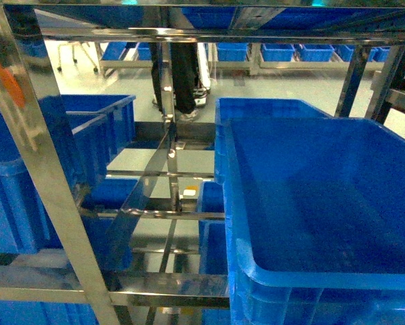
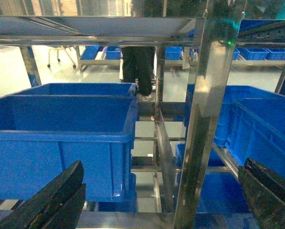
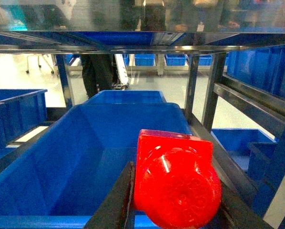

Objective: Pick red block from blue box to shelf

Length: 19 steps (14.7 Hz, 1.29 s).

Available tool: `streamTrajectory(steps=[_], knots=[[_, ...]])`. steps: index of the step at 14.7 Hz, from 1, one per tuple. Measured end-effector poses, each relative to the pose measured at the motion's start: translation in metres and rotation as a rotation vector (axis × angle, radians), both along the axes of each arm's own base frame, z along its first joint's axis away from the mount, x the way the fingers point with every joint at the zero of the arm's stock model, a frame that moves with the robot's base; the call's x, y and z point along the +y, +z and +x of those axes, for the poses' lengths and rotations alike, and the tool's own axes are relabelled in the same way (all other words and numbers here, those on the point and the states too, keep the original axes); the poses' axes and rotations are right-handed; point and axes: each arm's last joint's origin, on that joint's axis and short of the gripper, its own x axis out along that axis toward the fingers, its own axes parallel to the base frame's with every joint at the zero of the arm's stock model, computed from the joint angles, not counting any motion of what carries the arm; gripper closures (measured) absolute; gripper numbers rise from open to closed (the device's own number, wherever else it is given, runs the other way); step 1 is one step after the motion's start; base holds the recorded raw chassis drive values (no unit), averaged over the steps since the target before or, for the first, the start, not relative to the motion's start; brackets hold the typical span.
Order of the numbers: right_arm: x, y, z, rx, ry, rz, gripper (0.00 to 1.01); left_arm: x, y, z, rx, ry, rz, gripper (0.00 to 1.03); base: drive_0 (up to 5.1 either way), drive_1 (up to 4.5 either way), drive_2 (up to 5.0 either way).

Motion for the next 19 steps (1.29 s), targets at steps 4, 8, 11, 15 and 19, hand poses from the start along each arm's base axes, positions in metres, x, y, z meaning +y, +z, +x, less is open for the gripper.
streamTrajectory(steps=[4,8,11,15,19], knots=[[0.000,0.000,0.000,0.000,0.000,0.000,0.72,0.000,0.000,0.000,0.000,0.000,0.000,0.05,0.0,0.00,0.0],[0.009,-0.003,0.018,0.253,0.073,-0.110,0.72,0.000,0.000,0.000,0.000,0.000,0.000,0.05,0.0,0.00,0.0],[0.022,0.002,0.071,0.217,0.126,-0.139,0.72,0.000,0.000,0.000,0.000,0.000,0.000,0.05,0.0,0.00,0.0],[0.030,-0.024,0.141,0.279,0.082,-0.111,0.38,0.000,0.000,0.000,0.000,0.000,0.000,0.05,0.0,0.00,0.0],[0.028,-0.002,0.092,0.013,0.034,-0.054,0.23,0.000,0.000,0.000,-0.001,0.000,0.000,0.05,0.0,0.00,0.0]])
